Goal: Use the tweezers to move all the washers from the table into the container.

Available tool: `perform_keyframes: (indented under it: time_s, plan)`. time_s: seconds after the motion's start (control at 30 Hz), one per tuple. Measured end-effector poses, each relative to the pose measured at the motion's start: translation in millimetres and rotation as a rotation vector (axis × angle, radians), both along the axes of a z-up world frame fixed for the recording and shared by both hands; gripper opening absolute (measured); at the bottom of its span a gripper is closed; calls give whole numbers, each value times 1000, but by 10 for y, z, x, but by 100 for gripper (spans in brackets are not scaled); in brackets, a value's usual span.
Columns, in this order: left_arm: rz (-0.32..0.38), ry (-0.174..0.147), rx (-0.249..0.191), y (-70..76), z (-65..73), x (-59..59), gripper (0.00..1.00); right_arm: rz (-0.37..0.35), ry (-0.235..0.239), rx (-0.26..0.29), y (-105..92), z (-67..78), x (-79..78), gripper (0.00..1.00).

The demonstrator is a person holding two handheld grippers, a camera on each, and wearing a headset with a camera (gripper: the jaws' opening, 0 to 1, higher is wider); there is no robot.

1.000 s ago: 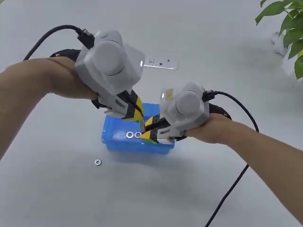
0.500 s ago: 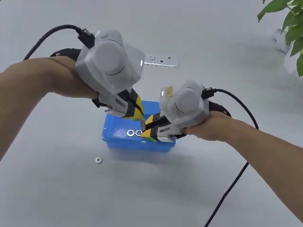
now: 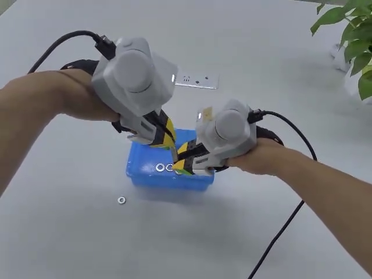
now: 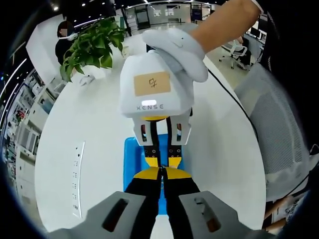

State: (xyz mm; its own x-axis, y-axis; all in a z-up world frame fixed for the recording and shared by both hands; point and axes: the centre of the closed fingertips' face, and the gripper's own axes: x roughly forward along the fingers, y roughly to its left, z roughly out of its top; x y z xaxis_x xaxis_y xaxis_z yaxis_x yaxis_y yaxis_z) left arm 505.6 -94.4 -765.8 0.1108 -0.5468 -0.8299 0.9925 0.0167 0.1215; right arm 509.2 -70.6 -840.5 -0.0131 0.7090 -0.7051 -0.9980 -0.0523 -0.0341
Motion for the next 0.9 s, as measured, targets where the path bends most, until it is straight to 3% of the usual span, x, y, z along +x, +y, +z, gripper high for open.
perform_keyframes:
  time_s: [0.47, 0.9]
  plan:
    - [8, -34, 18, 91, 268, -159, 5, 14, -46, 19, 123, 295, -140, 12]
    - [36, -42, 50, 306, 392, -443, 5, 45, -60, 40, 351, 438, -409, 12]
